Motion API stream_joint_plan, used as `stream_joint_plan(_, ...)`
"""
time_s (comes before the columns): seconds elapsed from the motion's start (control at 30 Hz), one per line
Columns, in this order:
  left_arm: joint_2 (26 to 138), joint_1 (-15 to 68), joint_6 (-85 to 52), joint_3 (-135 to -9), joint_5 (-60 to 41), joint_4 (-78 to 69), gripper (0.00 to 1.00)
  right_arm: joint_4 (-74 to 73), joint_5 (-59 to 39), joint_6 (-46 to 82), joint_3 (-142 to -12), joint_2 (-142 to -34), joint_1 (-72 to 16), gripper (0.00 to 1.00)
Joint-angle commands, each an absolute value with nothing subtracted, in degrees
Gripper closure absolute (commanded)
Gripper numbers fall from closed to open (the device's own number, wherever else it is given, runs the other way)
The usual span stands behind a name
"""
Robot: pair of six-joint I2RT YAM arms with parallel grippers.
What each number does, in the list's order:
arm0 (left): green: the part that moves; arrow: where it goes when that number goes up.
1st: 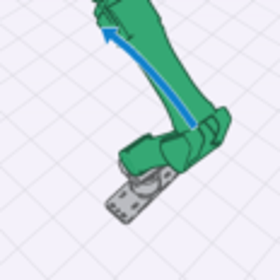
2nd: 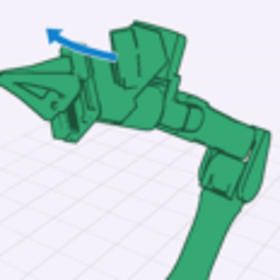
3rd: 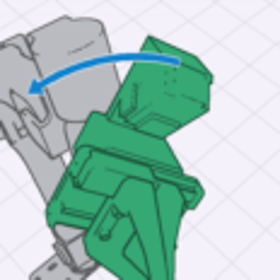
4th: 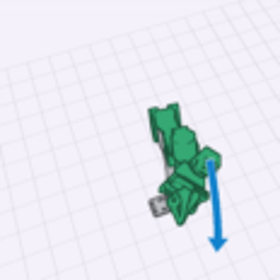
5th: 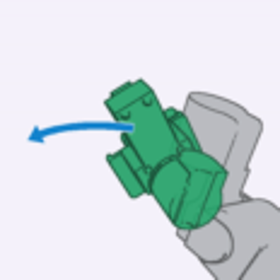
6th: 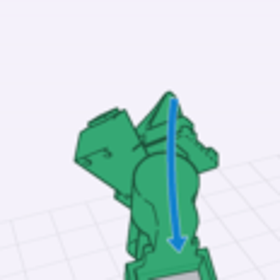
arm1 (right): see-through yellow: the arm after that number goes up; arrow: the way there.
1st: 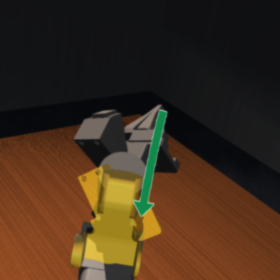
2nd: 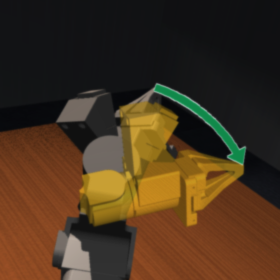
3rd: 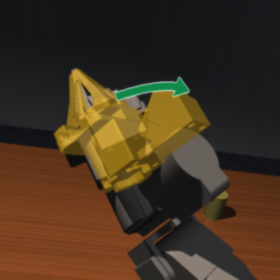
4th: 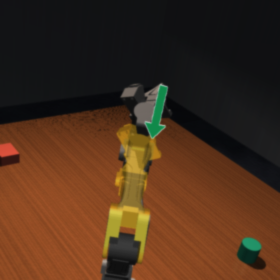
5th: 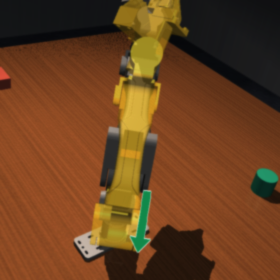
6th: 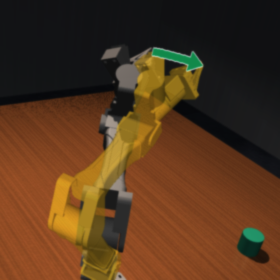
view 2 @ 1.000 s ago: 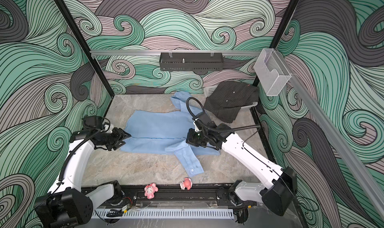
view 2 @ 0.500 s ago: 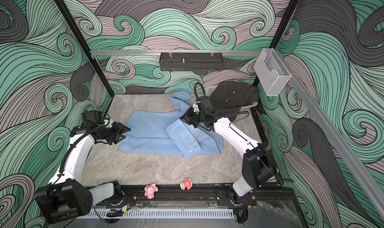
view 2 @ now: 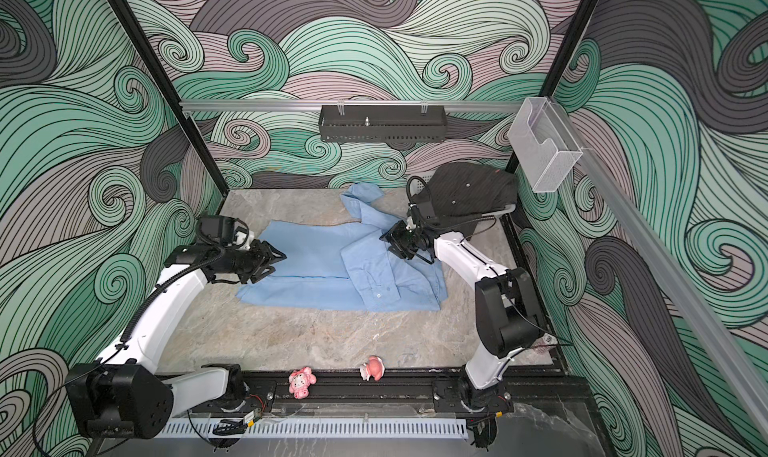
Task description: Fold and stack the long sleeve shirts
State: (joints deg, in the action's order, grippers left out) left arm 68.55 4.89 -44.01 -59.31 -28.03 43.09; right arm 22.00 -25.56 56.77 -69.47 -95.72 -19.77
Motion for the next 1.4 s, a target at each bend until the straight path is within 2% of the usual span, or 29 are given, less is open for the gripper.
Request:
stream_joint_plan(0.0, 66.58, 13.29, -51.96, -56.23, -22.50, 36.86, 0.44, 32.60, -19.94, 46.12, -68.38, -90.62, -19.89, 0.47)
stream_joint_plan(0.2, 69.00, 32.20, -69.54, -46.74, -11.51, 18.96, 0.43, 36.59, -18.14, 42.31, -62.59, -82.71, -18.68, 0.47)
stream_joint_plan(0.4, 77.23, 43.78, -79.36, -43.27, -0.56, 3.39, 0.43, 38.38, -20.72, 40.87, -59.98, -77.10, -16.04, 0.47)
stream_joint_plan(0.6, 89.15, 46.35, -80.66, -46.25, 0.76, -4.77, 0.50, 41.17, -22.72, 39.16, -59.79, -72.87, -13.43, 0.48)
stream_joint_plan(0.83, 100.11, 47.76, -81.07, -50.97, -2.39, -9.87, 0.51, 43.82, -24.47, 37.45, -59.93, -68.84, -9.32, 0.48)
stream_joint_plan(1.17, 99.77, 50.14, -79.99, -47.22, -7.46, -11.42, 0.52, 44.75, -25.71, 36.14, -59.03, -68.22, -6.33, 0.48)
stream_joint_plan(1.23, 99.58, 50.12, -79.62, -46.43, -7.50, -12.74, 0.57, 44.72, -25.58, 36.14, -58.98, -68.54, -6.33, 0.48)
stream_joint_plan(1.37, 99.78, 50.11, -77.17, -48.30, -9.61, -14.46, 0.80, 44.30, -25.77, 36.23, -58.56, -69.28, -6.24, 0.48)
